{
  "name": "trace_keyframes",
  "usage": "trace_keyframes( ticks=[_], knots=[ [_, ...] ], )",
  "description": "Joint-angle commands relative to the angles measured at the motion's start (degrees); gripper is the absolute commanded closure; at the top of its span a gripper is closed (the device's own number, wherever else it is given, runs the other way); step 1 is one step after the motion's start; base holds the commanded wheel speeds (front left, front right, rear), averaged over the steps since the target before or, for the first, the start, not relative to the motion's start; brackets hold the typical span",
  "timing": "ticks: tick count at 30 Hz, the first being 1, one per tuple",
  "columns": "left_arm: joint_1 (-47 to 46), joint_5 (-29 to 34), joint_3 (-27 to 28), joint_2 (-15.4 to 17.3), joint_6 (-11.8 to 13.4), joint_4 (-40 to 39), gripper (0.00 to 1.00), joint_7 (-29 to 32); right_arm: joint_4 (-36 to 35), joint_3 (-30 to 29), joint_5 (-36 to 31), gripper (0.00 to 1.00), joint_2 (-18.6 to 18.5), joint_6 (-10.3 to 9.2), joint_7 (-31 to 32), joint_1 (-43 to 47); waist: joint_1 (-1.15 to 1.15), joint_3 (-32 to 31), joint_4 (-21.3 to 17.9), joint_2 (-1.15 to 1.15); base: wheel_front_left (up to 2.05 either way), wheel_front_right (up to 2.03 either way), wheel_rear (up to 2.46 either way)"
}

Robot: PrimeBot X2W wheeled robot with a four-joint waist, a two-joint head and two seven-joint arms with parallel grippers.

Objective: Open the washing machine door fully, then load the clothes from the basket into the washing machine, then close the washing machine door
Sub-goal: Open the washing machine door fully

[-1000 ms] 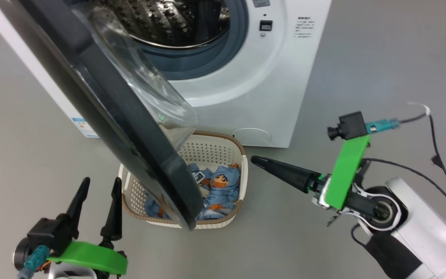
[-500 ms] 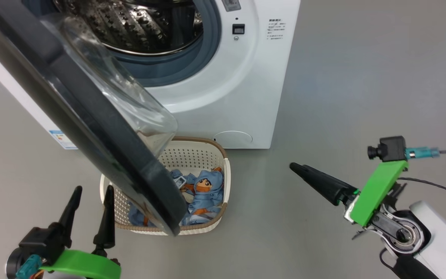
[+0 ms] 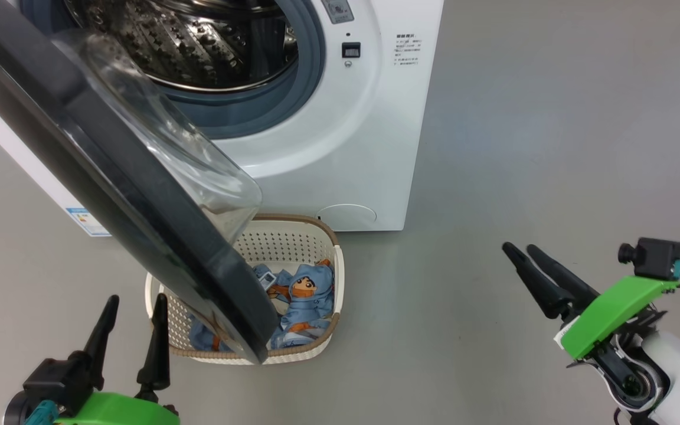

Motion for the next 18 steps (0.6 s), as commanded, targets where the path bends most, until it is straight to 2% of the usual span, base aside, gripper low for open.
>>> trace_keyframes(
  ticks=[1,5,9,12,18],
  knots=[
    [-0.48,0.12,2.02,1.17,-0.08,-1.38,0.0,-0.36,0.4,1.51,-1.75,0.0,-1.51,0.09,-3.35,0.24,0.0,-0.2,0.0,0.0,0.0,0.0,0.0],
    [-0.41,0.1,2.06,1.1,-0.08,-1.15,0.0,-0.36,4.11,3.3,-4.09,0.0,-2.35,0.09,-8.58,-0.44,0.0,-0.62,0.16,0.0,0.0,0.0,0.0],
    [-0.23,0.11,2.2,1.08,-0.08,-1.13,0.0,-0.36,7.8,2.94,-7.58,0.0,-2.38,0.09,-10.55,-1.11,0.0,-0.89,0.32,0.0,0.0,0.0,0.0],
    [-0.16,0.17,2.4,1.04,-0.08,-1.26,0.0,-0.36,8.74,-2.17,-12.01,0.0,-1.27,0.09,-10.72,-1.23,0.0,-0.9,0.37,0.0,0.0,0.0,0.0],
    [-0.28,0.23,2.59,0.95,-0.08,-1.41,0.0,-0.36,7.24,-13.89,-24.91,0.0,2.67,0.09,-10.75,2.48,0.0,-0.94,0.55,0.0,0.0,0.0,0.0]
  ],
)
